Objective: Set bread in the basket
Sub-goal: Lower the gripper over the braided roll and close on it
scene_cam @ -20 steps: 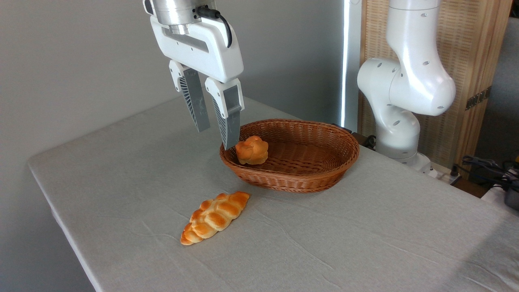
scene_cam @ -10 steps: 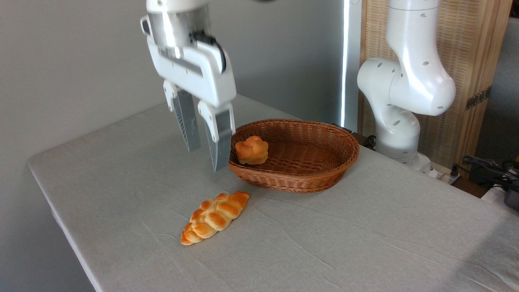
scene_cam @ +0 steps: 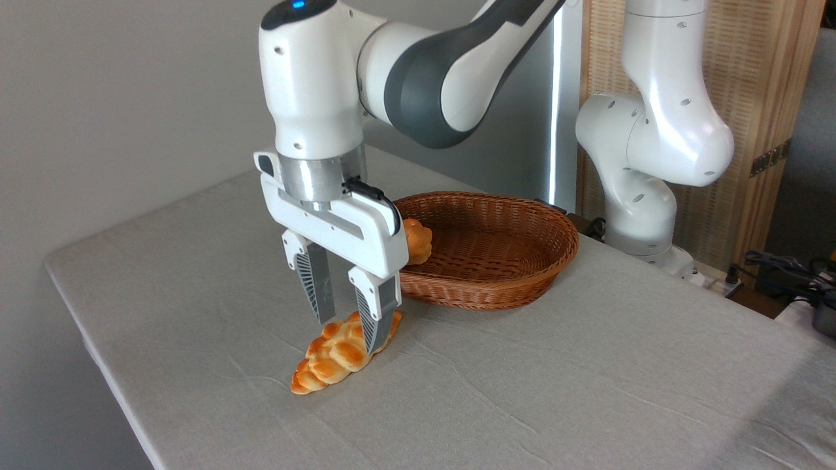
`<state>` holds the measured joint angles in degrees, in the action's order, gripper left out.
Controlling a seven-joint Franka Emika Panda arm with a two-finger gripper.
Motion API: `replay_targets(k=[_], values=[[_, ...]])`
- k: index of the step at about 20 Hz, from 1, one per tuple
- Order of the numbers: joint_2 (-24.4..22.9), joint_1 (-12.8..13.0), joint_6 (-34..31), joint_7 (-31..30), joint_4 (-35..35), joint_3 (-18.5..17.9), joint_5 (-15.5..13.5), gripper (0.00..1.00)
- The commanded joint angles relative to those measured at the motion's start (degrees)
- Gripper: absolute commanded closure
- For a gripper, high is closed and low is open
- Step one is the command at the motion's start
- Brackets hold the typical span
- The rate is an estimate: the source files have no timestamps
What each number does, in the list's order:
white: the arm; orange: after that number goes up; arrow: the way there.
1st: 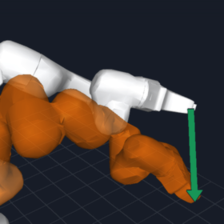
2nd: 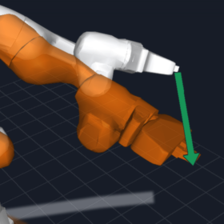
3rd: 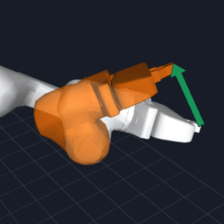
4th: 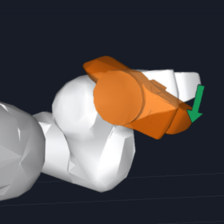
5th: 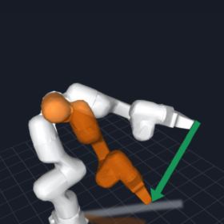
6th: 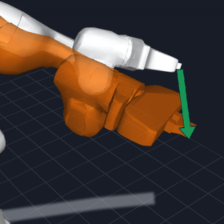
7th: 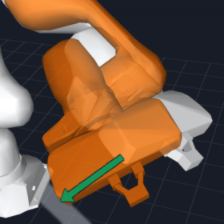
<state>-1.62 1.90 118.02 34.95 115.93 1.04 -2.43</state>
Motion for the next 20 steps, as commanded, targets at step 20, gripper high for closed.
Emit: replay_targets(k=[20], values=[[0.0, 4.9, 6.9, -1.1, 7.9, 0.2, 0.0, 0.00]])
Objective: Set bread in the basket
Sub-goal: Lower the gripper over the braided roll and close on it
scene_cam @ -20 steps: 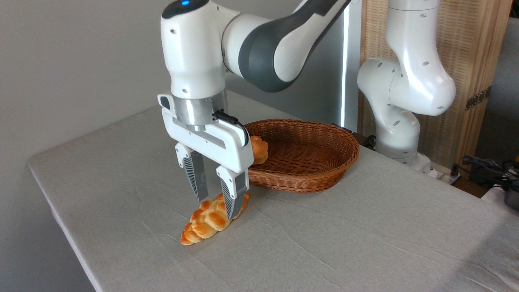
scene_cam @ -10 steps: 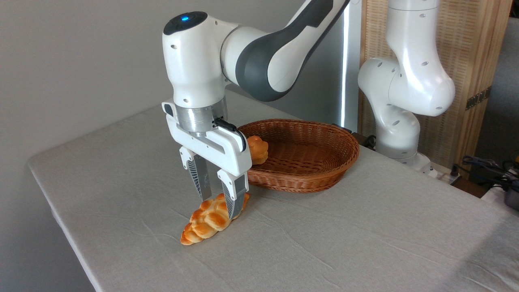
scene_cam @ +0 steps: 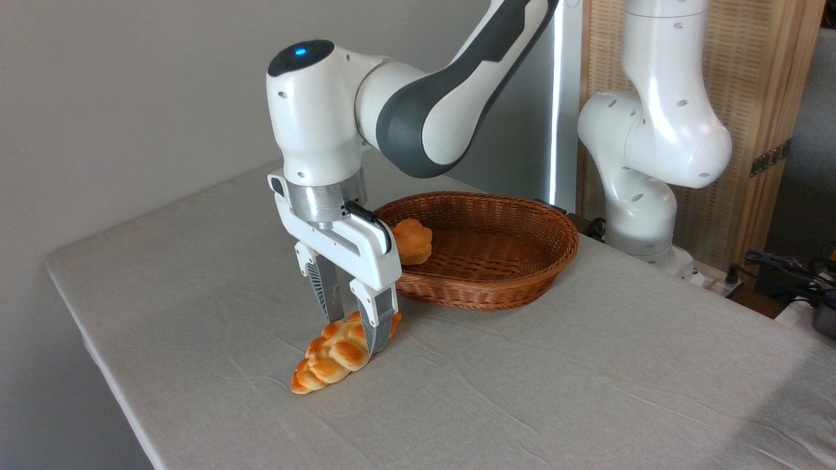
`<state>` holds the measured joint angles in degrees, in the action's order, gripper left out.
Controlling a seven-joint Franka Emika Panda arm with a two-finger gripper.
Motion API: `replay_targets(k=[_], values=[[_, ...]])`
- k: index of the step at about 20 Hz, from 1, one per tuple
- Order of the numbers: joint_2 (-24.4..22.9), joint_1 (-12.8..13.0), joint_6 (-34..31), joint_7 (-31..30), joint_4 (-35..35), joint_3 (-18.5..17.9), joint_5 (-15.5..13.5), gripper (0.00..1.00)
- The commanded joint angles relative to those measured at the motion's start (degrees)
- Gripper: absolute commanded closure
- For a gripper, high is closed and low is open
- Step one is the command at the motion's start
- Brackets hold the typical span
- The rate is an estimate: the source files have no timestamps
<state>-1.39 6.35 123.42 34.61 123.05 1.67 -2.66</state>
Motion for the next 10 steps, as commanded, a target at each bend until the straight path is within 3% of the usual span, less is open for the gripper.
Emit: replay_targets(k=[1, 2, 3, 5, 7, 10], values=[[-0.2, 0.4, 1.5, -0.7, 0.8, -0.4, 0.3, 0.00], [-0.2, 0.4, 1.5, -0.5, 1.1, -0.4, 0.4, 0.03], [-0.2, 0.4, 1.6, -0.3, 1.2, -0.4, 0.4, 0.13], [-0.2, 0.4, 1.7, 0.2, 1.2, -0.4, 0.4, 0.51], [-0.1, 0.4, 1.6, 1.7, 1.7, -0.4, 0.4, 0.75], [-0.1, 0.4, 1.4, 3.0, 2.4, -0.4, 0.4, 0.91]])
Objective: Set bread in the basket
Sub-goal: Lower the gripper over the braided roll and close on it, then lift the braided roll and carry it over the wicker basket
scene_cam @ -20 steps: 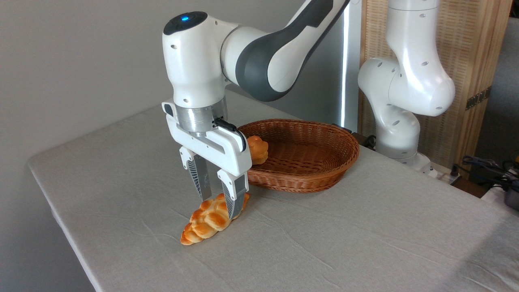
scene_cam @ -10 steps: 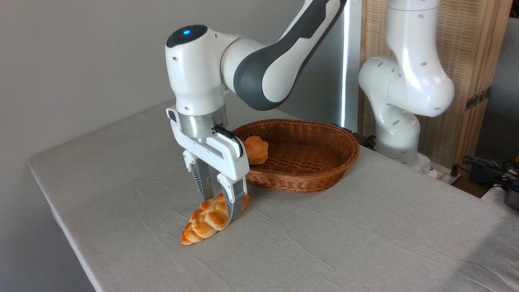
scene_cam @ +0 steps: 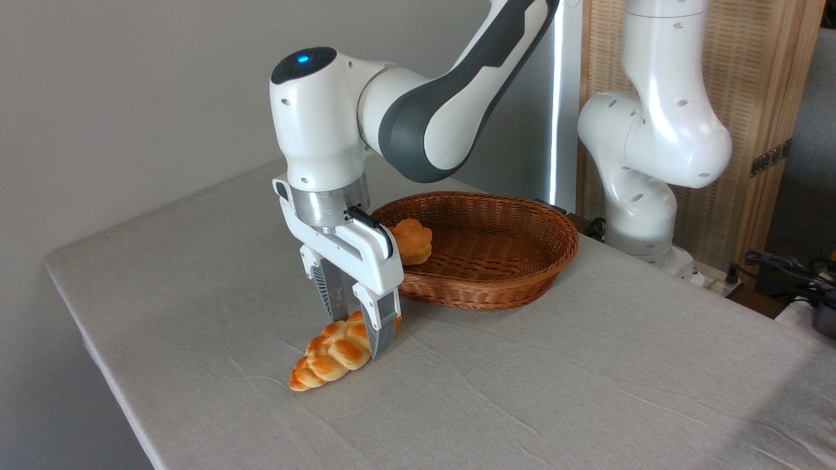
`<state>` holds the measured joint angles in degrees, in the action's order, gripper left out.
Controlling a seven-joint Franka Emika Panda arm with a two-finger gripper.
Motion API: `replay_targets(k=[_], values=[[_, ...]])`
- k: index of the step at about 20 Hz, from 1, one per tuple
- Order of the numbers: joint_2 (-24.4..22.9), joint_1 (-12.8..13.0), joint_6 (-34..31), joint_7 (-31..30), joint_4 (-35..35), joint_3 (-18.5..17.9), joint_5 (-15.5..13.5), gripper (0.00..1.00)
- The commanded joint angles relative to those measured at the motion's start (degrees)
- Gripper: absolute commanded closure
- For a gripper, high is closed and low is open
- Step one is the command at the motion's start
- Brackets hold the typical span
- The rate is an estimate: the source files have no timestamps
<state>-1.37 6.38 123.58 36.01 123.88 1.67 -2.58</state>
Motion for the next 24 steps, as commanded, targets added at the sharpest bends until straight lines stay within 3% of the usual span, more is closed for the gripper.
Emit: replay_targets(k=[1, 10, 16, 21, 24], values=[[-0.1, 0.4, 1.2, 1.6, 1.5, -0.5, 0.3, 0.93], [-1.2, 0.2, 0.1, 1.4, -0.4, -2.1, -0.4, 1.00], [-4.7, 0.2, -24.0, 1.7, -14.6, -4.7, -0.8, 1.00], [-11.9, 1.1, -39.8, 6.5, -13.1, -4.0, -0.8, 1.00], [-17.0, 2.8, -43.9, 8.6, -6.9, -4.1, -0.7, 0.99]])
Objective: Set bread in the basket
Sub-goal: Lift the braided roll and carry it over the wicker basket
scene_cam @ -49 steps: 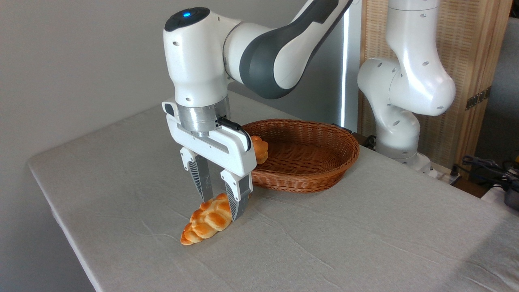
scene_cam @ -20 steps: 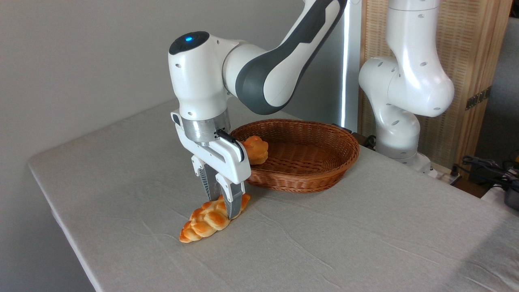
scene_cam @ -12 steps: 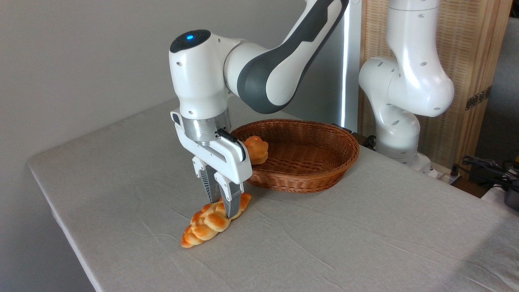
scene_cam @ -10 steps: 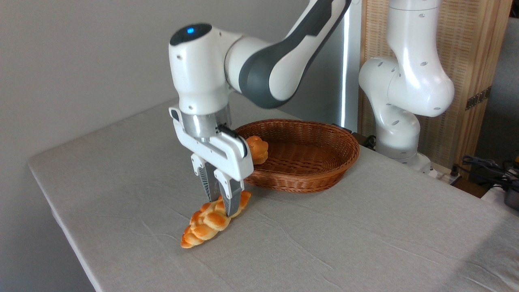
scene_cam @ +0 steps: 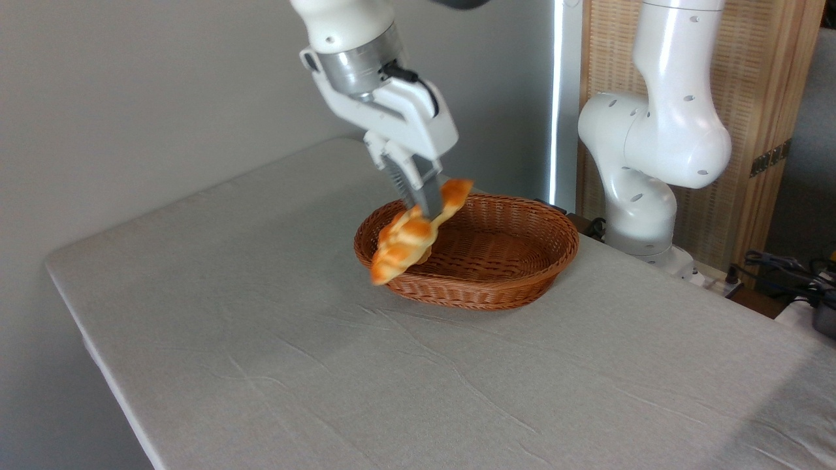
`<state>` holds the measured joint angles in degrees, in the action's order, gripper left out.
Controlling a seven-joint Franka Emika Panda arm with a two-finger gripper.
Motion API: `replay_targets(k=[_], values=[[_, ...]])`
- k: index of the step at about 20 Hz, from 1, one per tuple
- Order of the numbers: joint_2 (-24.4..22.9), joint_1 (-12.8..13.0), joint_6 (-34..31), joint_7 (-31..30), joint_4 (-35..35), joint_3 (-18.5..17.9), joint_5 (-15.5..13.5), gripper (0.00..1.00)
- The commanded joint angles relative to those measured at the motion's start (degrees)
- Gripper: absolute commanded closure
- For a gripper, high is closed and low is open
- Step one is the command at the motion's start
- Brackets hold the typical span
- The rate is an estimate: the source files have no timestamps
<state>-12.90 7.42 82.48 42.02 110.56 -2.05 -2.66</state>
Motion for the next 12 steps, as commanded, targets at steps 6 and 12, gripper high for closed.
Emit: replay_targets(k=[6, 12], values=[[-8.1, 5.3, -1.6, 3.2, 18.2, -0.5, 0.1, 0.59], [-8.2, 5.4, -0.5, 2.5, 19.6, -0.5, 0.0, 0.00]])
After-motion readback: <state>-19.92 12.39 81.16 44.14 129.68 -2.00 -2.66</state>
